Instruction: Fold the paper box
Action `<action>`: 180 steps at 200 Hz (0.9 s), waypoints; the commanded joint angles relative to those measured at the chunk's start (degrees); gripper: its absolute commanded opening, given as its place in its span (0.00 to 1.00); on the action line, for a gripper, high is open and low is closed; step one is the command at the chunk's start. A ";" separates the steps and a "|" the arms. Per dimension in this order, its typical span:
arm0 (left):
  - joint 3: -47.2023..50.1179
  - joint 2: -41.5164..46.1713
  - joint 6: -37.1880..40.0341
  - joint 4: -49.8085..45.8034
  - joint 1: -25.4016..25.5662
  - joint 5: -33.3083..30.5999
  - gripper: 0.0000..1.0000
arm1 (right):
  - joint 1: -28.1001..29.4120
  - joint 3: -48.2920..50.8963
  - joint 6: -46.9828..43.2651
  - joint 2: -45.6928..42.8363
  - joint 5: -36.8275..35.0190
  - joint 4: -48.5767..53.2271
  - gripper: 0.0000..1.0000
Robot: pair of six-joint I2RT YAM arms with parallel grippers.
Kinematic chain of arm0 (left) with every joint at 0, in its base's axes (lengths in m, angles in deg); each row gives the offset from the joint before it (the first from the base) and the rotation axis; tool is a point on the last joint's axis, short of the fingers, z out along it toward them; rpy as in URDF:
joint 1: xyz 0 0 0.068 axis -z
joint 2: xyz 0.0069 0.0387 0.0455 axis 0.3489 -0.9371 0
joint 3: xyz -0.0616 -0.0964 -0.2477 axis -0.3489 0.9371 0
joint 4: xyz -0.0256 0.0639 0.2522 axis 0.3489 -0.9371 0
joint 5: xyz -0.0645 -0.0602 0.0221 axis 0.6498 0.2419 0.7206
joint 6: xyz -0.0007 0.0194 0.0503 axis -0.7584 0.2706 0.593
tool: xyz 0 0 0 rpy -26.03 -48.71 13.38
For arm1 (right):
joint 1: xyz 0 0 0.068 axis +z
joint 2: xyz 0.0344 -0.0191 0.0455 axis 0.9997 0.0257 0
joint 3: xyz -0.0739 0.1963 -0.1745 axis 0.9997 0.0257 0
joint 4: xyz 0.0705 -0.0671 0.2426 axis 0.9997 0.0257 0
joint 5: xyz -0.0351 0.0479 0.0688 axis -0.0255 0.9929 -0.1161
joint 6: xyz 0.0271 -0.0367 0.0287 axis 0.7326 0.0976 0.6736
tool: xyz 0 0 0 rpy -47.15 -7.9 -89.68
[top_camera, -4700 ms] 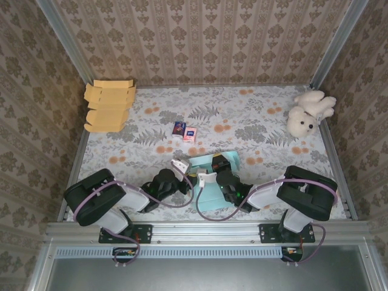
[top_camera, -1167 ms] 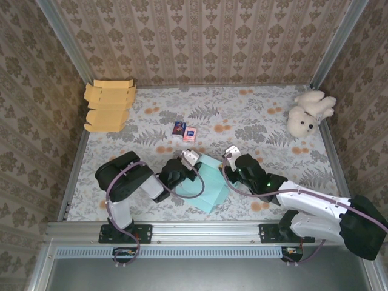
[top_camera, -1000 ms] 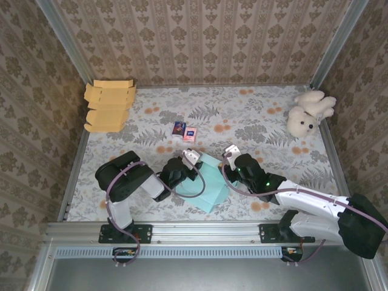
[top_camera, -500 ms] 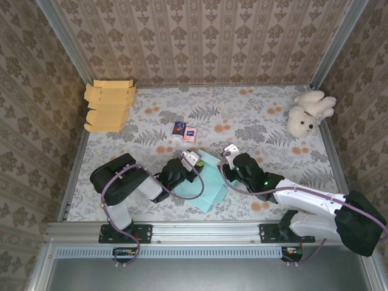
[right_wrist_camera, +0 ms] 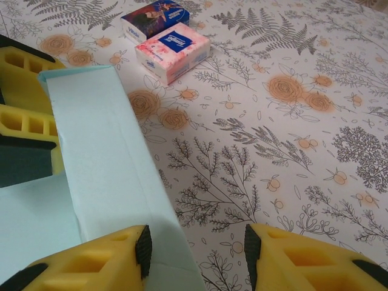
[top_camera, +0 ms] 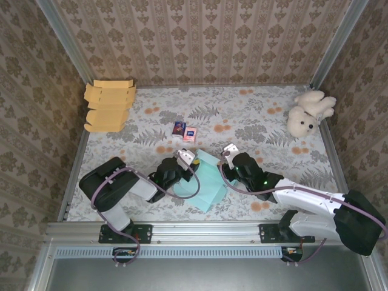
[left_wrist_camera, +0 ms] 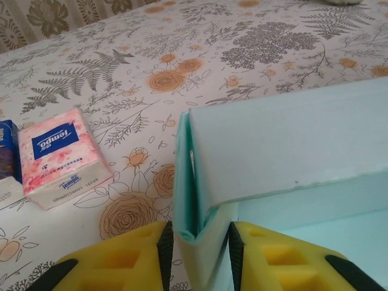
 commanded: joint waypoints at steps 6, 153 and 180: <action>-0.93 -1.82 -0.32 2.70 -0.48 1.64 0.28 | 0.17 -1.20 0.34 1.56 -0.18 1.21 0.47; -2.42 -10.60 -1.47 10.35 -0.48 -1.25 0.00 | -2.05 -6.88 5.52 4.11 4.52 2.07 0.53; -1.88 -10.59 -0.35 10.38 -0.52 -0.21 0.00 | -4.89 -11.70 8.76 4.87 7.67 4.89 0.58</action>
